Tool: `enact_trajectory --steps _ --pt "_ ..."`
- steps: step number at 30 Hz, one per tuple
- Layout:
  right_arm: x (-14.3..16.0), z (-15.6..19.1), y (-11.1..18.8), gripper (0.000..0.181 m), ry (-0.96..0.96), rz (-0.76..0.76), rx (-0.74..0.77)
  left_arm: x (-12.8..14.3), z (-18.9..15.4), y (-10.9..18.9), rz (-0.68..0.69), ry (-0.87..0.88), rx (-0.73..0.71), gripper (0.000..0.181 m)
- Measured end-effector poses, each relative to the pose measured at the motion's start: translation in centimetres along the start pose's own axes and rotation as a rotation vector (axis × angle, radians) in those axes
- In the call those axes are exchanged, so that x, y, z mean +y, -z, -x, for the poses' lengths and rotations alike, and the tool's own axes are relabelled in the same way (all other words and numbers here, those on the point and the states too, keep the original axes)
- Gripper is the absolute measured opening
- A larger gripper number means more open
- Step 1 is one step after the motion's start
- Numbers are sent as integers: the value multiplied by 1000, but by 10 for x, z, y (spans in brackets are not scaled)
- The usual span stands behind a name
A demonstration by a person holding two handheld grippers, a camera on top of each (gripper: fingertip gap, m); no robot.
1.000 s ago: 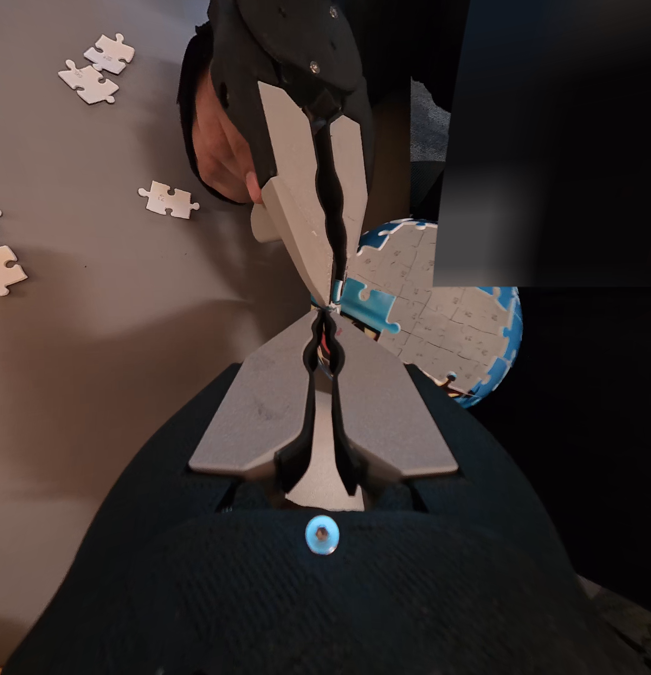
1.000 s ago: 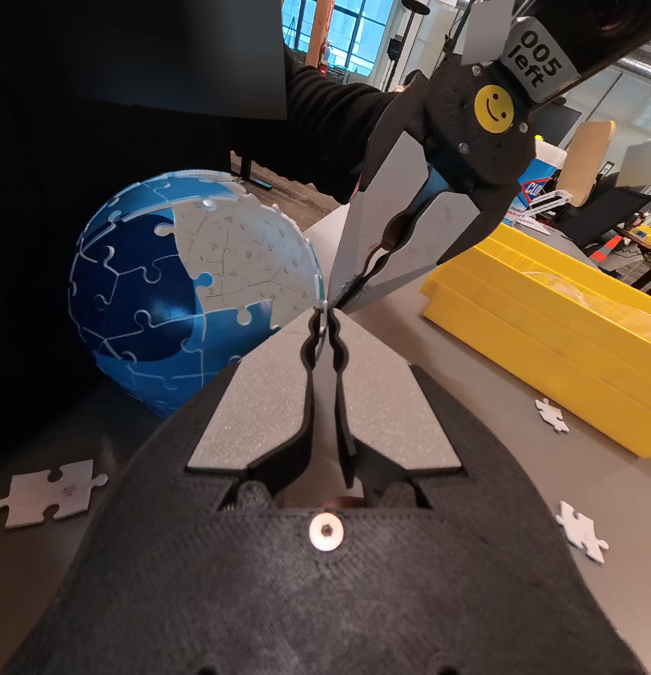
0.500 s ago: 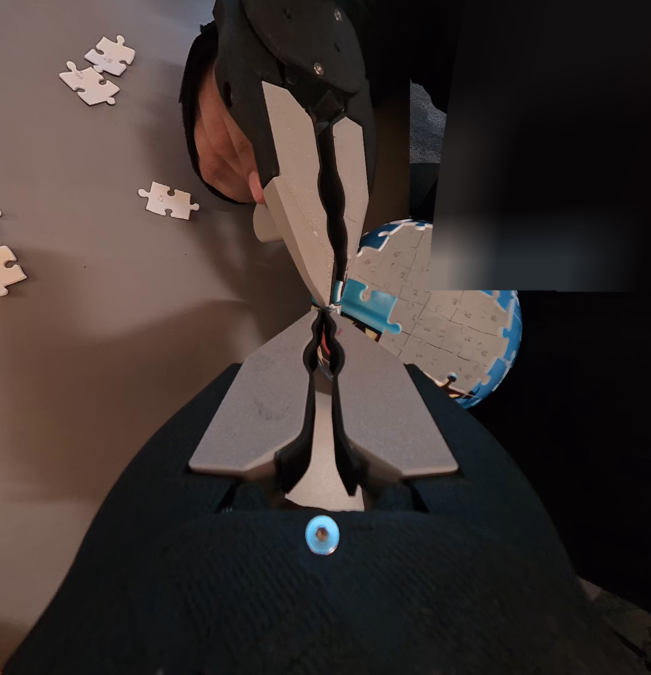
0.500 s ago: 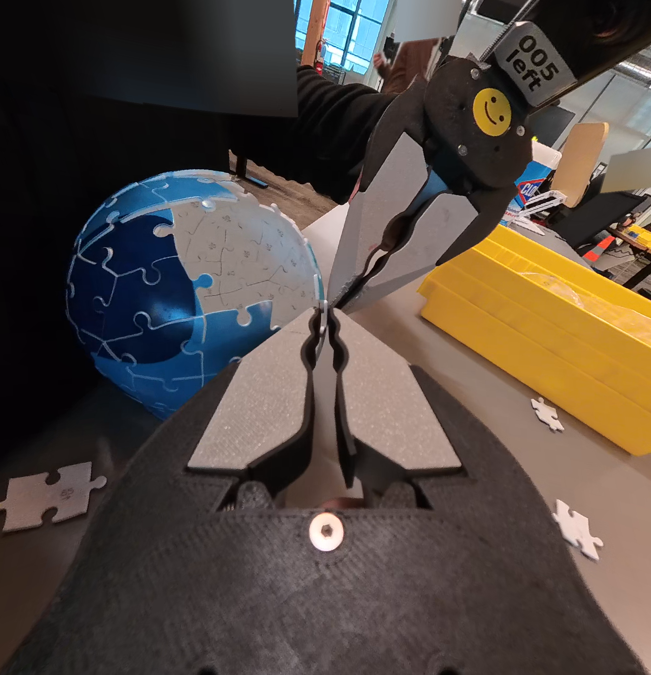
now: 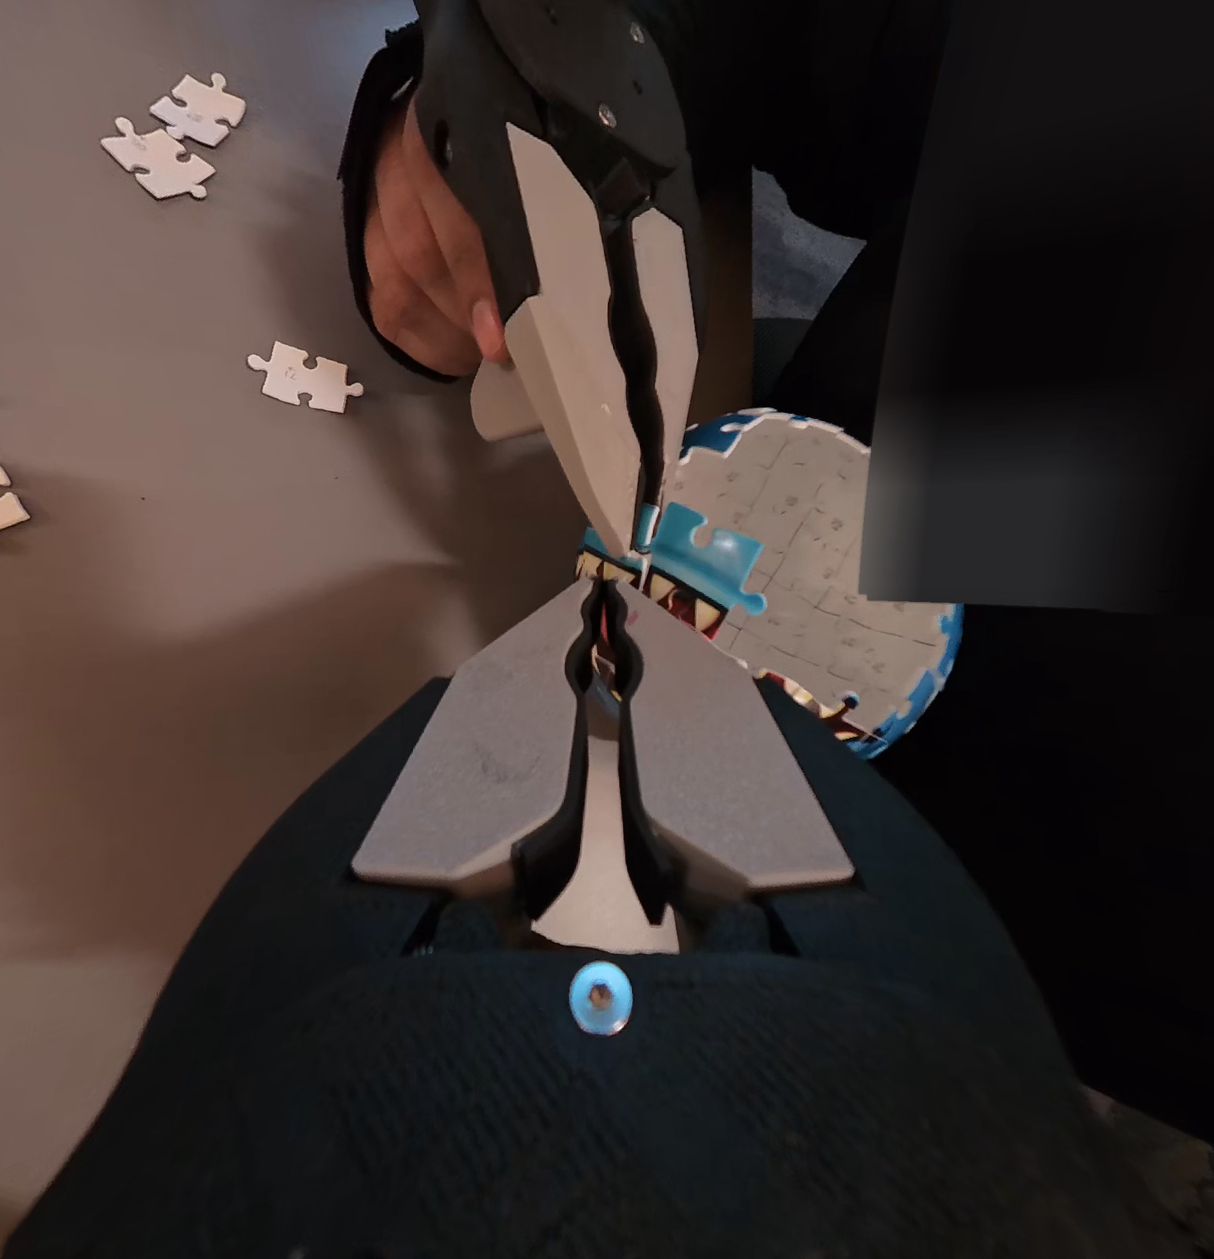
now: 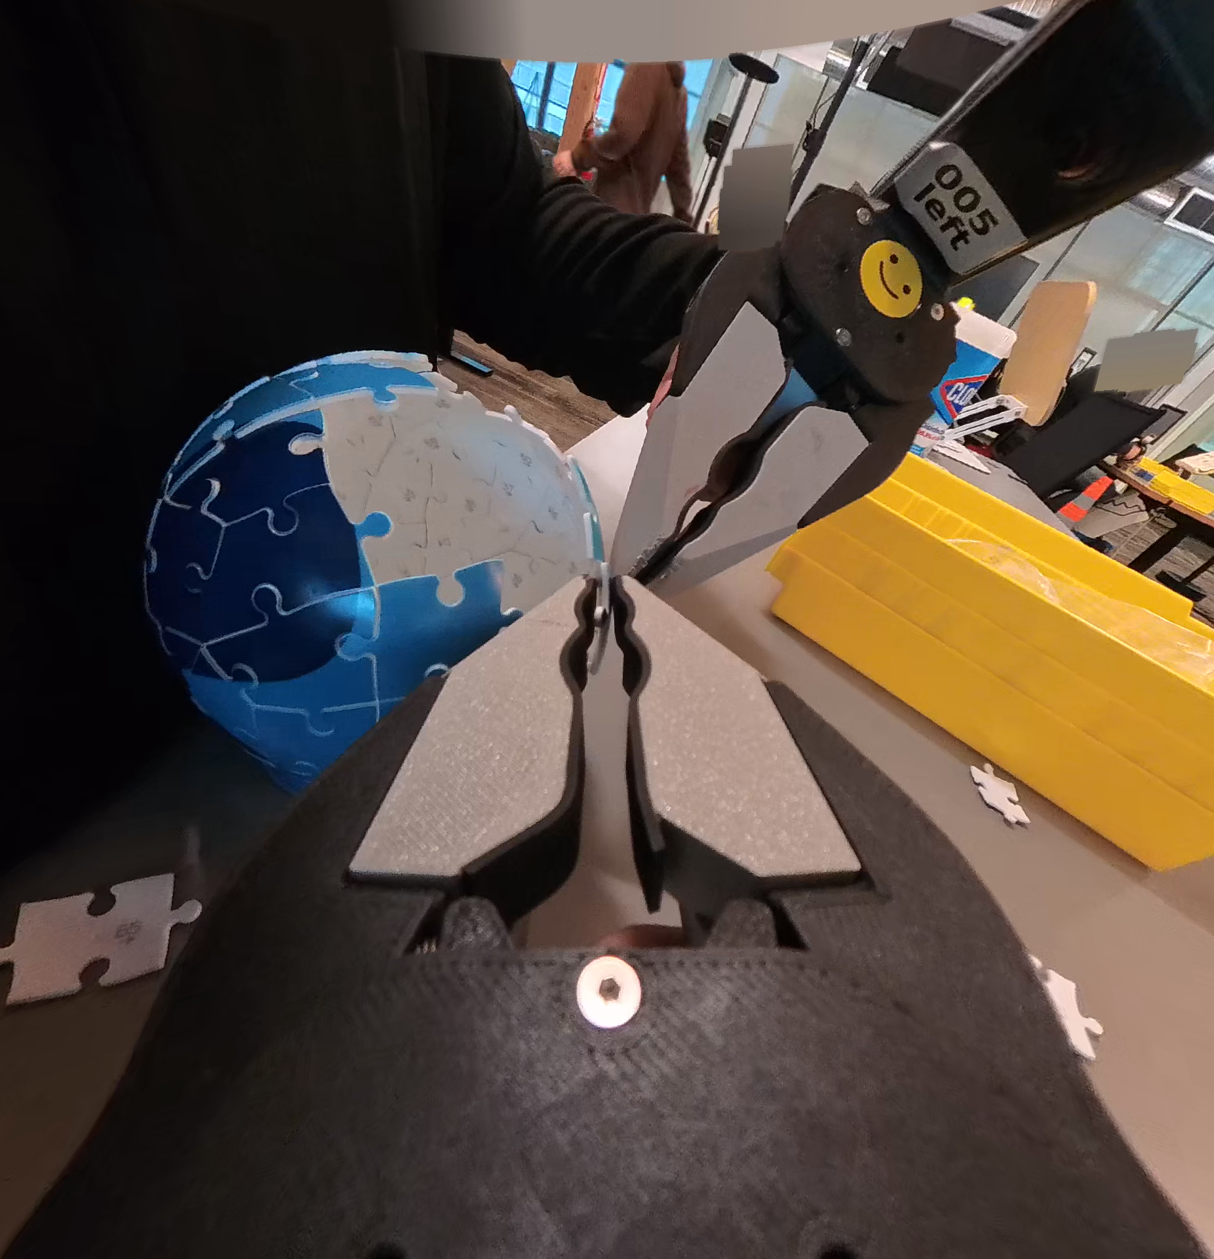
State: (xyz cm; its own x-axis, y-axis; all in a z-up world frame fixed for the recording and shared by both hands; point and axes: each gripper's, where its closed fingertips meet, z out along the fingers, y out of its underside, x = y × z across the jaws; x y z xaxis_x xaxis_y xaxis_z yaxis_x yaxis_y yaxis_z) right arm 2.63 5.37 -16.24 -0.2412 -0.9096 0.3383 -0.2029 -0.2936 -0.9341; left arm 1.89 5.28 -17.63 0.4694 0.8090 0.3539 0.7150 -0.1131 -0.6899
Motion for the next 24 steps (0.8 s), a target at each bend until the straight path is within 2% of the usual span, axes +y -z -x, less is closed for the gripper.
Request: enact_trajectory --steps 24 --pt "1 -9 3 1 56 30 36 -11 3 6 -87 -123 -2 0"
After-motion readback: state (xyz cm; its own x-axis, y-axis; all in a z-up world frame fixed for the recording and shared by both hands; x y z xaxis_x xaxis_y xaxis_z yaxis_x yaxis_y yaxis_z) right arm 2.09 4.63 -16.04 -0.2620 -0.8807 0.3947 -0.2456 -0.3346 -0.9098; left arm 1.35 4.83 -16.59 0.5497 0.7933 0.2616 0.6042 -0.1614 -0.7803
